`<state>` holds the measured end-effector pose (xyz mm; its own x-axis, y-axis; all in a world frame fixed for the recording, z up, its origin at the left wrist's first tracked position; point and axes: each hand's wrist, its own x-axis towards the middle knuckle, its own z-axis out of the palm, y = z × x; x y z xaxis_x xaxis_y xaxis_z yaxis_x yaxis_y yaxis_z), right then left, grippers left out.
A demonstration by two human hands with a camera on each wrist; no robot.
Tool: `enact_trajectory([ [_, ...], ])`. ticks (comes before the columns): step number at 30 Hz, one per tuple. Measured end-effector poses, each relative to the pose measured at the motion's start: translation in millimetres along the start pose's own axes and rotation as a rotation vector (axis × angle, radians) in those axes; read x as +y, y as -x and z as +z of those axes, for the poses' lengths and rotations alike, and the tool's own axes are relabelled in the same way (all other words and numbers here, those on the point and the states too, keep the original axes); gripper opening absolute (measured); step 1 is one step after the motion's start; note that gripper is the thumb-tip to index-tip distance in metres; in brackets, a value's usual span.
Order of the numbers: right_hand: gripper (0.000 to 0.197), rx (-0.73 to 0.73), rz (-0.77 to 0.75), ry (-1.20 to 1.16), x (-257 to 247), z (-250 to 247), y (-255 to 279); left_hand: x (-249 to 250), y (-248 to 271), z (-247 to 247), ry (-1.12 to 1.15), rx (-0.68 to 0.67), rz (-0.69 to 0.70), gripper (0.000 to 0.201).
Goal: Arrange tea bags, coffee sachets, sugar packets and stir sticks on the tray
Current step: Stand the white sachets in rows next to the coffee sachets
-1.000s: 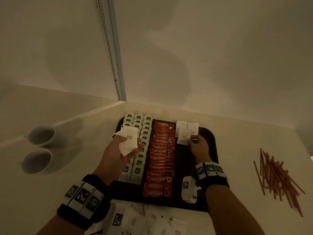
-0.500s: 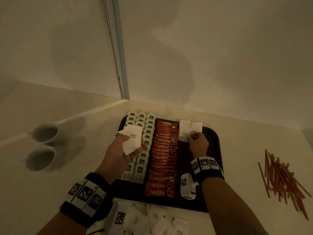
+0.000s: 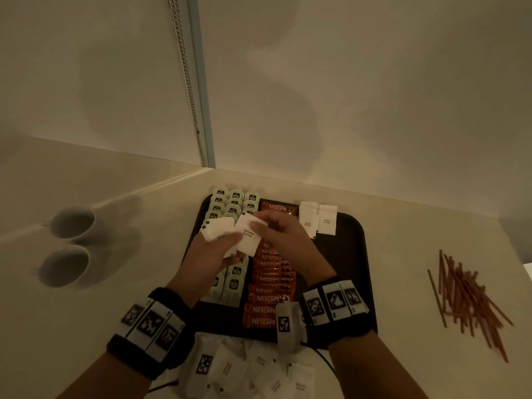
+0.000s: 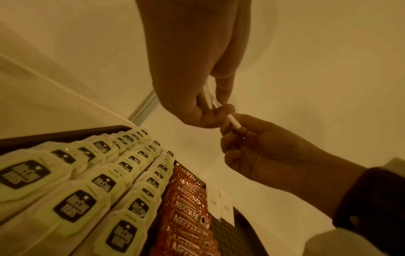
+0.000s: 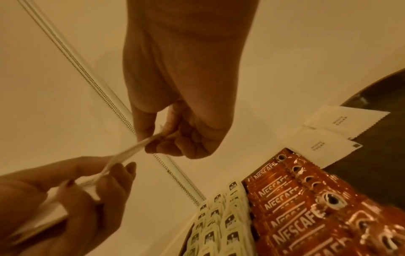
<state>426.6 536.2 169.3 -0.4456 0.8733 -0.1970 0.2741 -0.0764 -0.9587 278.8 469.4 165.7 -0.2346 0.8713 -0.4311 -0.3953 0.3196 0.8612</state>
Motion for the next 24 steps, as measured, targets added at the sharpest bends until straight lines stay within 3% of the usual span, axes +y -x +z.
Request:
enact_trajectory([
  [4,0.012,0.099,0.093,-0.207,3,3,7,2,-3,-3,0.015,0.052,0.06,0.018],
  [7,0.023,0.023,0.136,-0.32,4,0,14,5,-2,1,-0.019,0.059,0.101,0.021],
  [9,0.033,-0.064,0.155,-0.267,1,-3,18,5,-1,3,-0.031,0.064,0.108,0.02],
  [14,0.015,-0.056,0.134,-0.132,2,-10,29,6,-3,4,-0.066,0.056,0.103,0.013],
  [16,0.015,0.016,0.16,-0.184,12,-19,30,9,-1,4,0.007,0.026,0.058,0.008],
  [20,0.017,0.28,0.247,-0.341,45,-47,25,12,1,-3,0.18,-0.018,-0.049,0.032],
  [24,0.017,0.579,0.334,-0.157,80,-81,12,11,0,-8,0.258,-0.007,-0.068,0.032],
])
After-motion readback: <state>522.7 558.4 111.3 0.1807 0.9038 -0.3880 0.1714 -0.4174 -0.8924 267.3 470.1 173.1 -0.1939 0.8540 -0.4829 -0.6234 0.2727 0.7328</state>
